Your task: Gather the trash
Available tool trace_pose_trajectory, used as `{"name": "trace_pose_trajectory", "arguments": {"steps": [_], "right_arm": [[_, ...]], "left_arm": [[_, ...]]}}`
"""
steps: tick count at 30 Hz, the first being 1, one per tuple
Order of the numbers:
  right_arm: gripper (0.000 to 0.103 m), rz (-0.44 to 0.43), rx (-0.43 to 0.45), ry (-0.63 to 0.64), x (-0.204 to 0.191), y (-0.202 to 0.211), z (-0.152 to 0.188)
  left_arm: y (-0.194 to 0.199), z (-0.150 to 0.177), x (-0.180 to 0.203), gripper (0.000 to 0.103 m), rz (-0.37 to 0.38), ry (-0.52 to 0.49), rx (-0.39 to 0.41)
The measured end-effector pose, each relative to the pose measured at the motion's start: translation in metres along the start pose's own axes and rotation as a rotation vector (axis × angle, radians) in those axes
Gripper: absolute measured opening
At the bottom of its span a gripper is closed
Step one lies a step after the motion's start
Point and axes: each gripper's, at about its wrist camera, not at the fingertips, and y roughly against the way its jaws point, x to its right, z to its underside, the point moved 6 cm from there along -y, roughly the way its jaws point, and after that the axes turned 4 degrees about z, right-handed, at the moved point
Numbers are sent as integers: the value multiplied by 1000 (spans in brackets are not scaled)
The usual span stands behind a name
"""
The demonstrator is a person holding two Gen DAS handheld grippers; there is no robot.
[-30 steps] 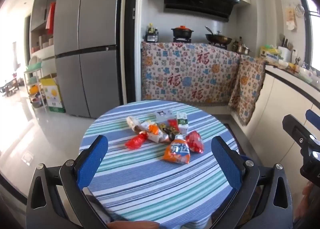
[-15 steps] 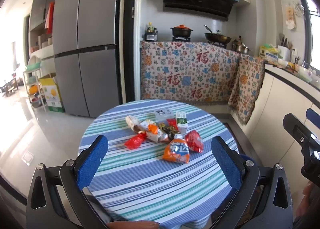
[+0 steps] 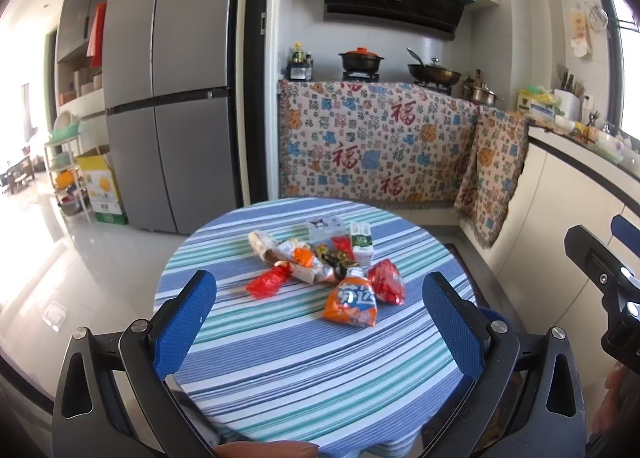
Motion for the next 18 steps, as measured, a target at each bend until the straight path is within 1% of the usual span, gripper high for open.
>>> {"name": "trace_pose_trajectory", "arguments": {"steps": [18], "right_arm": [[103,3,-2,-5,-4,-1,0]], "left_arm": [[-2,-1,0,103,0,0,-3]]}}
